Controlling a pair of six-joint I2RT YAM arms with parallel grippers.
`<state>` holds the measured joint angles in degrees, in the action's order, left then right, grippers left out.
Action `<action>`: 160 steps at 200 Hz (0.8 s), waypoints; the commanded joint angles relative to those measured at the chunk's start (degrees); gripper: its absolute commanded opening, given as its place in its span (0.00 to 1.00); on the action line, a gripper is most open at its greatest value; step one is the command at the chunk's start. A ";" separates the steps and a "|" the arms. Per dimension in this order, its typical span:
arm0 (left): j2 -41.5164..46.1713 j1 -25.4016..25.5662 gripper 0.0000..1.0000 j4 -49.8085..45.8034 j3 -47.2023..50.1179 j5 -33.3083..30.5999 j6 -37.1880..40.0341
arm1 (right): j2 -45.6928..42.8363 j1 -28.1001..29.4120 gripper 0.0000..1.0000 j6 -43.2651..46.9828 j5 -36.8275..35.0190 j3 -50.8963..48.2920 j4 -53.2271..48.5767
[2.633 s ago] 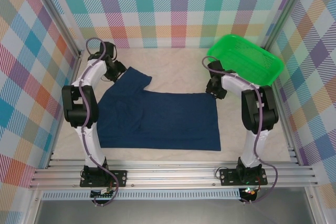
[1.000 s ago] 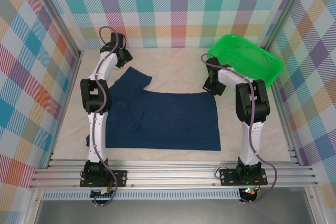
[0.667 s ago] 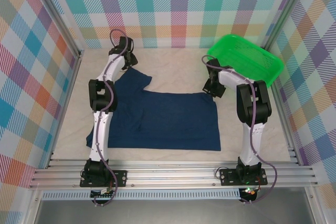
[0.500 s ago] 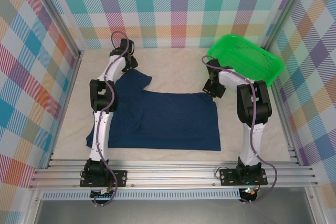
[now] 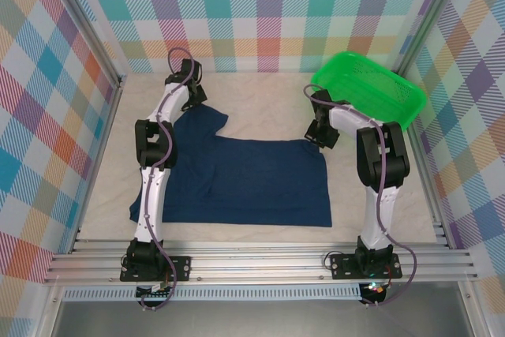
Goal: Fold and stack the t-shirts
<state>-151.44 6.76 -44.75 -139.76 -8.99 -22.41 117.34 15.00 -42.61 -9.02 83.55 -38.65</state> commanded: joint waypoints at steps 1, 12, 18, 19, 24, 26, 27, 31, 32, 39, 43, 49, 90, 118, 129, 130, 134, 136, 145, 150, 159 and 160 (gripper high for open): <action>3.20 0.45 0.00 -3.25 -0.30 -2.77 -0.16 | -3.28 -0.17 0.00 1.94 0.94 -0.76 -0.08; 6.37 0.45 0.00 -2.19 2.36 -3.04 -0.12 | -3.81 -0.15 0.00 2.86 1.28 -0.67 0.15; 8.28 0.46 0.00 -1.40 4.12 -3.20 -0.31 | -4.10 -0.17 0.00 3.41 1.39 -0.67 0.15; 8.45 0.45 0.00 -1.26 4.44 -3.25 -0.28 | -4.16 -0.16 0.00 3.50 1.38 -0.67 0.15; 10.37 0.46 0.00 -0.70 6.04 -3.39 -0.34 | -4.49 -0.15 0.00 3.92 1.46 -0.75 0.14; 11.01 0.51 0.00 -0.38 6.45 -3.33 -0.35 | -4.62 -0.15 0.00 4.04 1.50 -0.82 0.15; 11.35 0.48 0.00 -0.27 6.88 -3.32 -0.30 | -4.69 -0.15 0.00 4.17 1.48 -0.83 0.16; 12.80 0.48 0.00 0.23 8.34 -3.28 -0.30 | -4.93 -0.17 0.00 4.47 1.53 -0.96 0.25; 13.12 0.46 0.00 0.34 8.71 -3.25 -0.28 | -4.97 -0.21 0.00 4.56 1.58 -0.99 0.29; 15.31 0.45 0.00 0.97 10.98 -3.07 -0.44 | -5.50 -0.16 0.00 5.17 1.90 -1.18 0.50; 16.55 0.49 0.00 1.27 12.28 -2.77 -0.50 | -5.76 -0.20 0.00 5.45 1.97 -1.19 0.44; 18.31 0.48 0.00 1.74 14.10 -2.27 -0.43 | -6.10 -0.15 0.00 5.83 2.12 -1.26 0.26; 30.38 0.57 0.00 2.54 26.89 0.09 -0.85 | -9.21 -0.15 0.00 8.56 2.83 -2.38 -0.09; 39.68 0.52 0.00 1.20 35.63 -0.41 -1.04 | -11.35 -0.15 0.00 10.64 4.11 -3.66 -0.99; 43.50 0.44 0.00 0.40 39.57 -1.18 -1.48 | -11.88 -0.16 0.00 10.99 4.34 -4.15 -1.97; 43.90 0.44 0.00 0.34 39.74 -1.23 -1.53 | -11.92 -0.16 0.00 11.07 4.35 -4.21 -2.00; 45.41 0.44 0.00 0.28 41.38 -1.29 -1.80 | -12.16 -0.17 0.00 11.21 4.42 -4.52 -2.19; 46.20 0.44 0.00 0.35 42.22 -1.40 -1.88 | -12.34 -0.16 0.00 11.27 4.42 -4.64 -2.27; 49.74 0.44 0.00 0.25 46.15 -1.85 -2.54 | -13.11 -0.15 0.00 11.32 4.62 -5.47 -2.63; 51.87 0.44 0.00 -0.02 47.90 -2.16 -3.01 | -13.50 -0.16 0.00 11.29 4.71 -5.81 -3.02; 55.50 0.47 0.00 -0.86 51.01 -3.09 -4.31 | -14.14 -0.16 0.00 11.30 4.60 -6.39 -3.76; 55.87 0.45 0.00 -0.95 51.36 -3.20 -4.39 | -14.19 -0.16 0.00 11.27 4.57 -6.43 -3.86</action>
<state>-104.51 7.01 -42.39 -95.33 -9.93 -23.64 106.04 15.00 -33.08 -5.41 78.96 -39.09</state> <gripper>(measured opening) 0.049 0.052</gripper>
